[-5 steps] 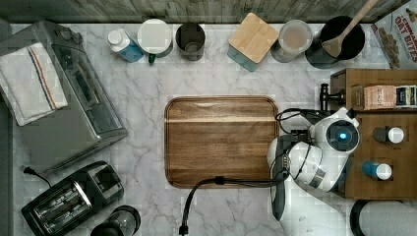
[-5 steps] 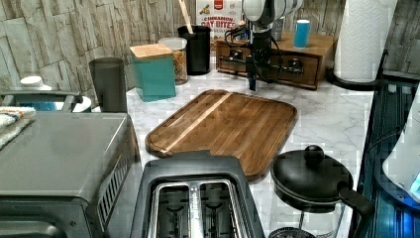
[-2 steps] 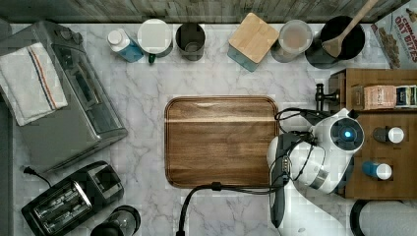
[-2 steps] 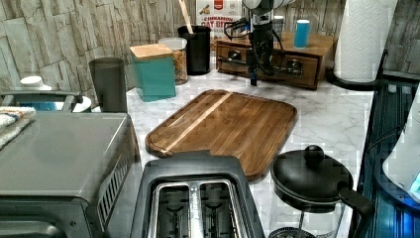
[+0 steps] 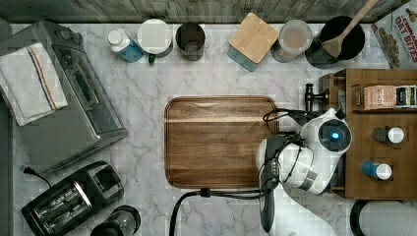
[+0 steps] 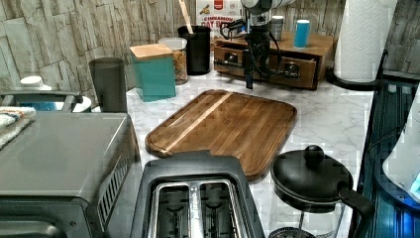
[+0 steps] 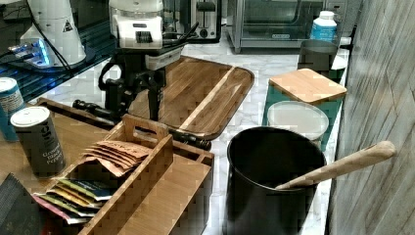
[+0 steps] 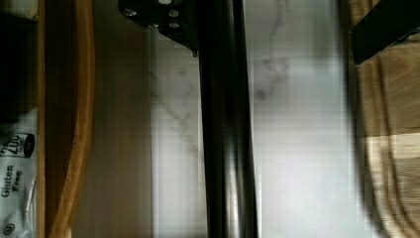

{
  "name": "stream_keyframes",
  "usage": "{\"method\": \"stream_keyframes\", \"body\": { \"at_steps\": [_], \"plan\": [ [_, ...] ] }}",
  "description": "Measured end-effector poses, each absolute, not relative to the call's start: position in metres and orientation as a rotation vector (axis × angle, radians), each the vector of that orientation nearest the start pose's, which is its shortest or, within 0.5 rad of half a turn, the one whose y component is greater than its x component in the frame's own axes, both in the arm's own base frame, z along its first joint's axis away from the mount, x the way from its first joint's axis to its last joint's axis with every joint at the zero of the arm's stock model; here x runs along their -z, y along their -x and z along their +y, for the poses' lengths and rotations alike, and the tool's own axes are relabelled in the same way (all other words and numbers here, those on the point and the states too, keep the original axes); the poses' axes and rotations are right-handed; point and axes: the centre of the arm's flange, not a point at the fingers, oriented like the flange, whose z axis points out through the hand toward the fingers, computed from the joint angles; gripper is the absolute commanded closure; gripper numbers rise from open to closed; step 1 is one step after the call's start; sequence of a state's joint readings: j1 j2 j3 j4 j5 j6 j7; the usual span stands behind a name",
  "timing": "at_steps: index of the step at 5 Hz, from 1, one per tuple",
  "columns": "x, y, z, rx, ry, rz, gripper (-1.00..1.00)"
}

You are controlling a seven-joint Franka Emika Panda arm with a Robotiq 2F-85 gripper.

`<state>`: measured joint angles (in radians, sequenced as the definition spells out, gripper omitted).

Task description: Open the drawer.

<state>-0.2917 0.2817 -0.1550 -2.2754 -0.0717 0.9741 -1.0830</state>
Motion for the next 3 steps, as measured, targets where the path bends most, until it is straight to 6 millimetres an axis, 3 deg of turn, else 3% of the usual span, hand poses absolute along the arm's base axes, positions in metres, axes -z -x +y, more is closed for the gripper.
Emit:
{"method": "stream_keyframes", "body": {
  "at_steps": [1,3],
  "plan": [
    [-0.235,-0.481,-0.211,-0.064,3.203,0.123,-1.00],
    [-0.237,-0.483,-0.145,-0.015,3.126,0.114,-1.00]
  ]
}}
